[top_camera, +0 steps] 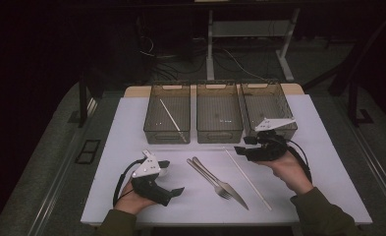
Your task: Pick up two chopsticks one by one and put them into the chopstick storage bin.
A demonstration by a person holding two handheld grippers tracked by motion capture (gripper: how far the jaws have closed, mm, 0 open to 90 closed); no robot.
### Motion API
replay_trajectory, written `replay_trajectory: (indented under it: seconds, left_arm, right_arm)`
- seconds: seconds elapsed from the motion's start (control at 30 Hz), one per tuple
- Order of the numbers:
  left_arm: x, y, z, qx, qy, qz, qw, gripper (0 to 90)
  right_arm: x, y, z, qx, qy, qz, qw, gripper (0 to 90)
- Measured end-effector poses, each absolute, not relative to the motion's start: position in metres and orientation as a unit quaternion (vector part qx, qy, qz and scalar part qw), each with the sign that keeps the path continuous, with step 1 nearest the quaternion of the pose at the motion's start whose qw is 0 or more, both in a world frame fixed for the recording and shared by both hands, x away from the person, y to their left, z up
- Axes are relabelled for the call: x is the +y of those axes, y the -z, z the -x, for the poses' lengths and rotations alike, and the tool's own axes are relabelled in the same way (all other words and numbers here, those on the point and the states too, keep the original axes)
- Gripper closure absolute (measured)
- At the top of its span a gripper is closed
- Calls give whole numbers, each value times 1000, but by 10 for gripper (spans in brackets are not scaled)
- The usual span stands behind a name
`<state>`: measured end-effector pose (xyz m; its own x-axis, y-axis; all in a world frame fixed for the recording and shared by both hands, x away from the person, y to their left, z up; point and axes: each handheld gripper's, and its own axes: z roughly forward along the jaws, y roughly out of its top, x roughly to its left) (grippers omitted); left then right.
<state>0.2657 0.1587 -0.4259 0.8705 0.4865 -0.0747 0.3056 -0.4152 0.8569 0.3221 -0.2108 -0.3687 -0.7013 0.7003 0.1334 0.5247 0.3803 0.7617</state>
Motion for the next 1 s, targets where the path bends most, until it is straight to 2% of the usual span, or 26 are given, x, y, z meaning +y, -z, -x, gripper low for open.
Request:
replay_trajectory:
  seconds: [0.33,0.73,1.0]
  left_arm:
    - [159,426,-266,239,-95,-836,485,0]
    - [160,426,-265,239,-96,-839,479,0]
    - [159,425,-264,239,-96,-838,480,0]
  right_arm:
    - [-234,398,-297,839,-378,-383,78,629]
    - [-239,419,-268,854,-345,-386,60,719]
    - [-238,431,-262,858,-326,-394,54,755]
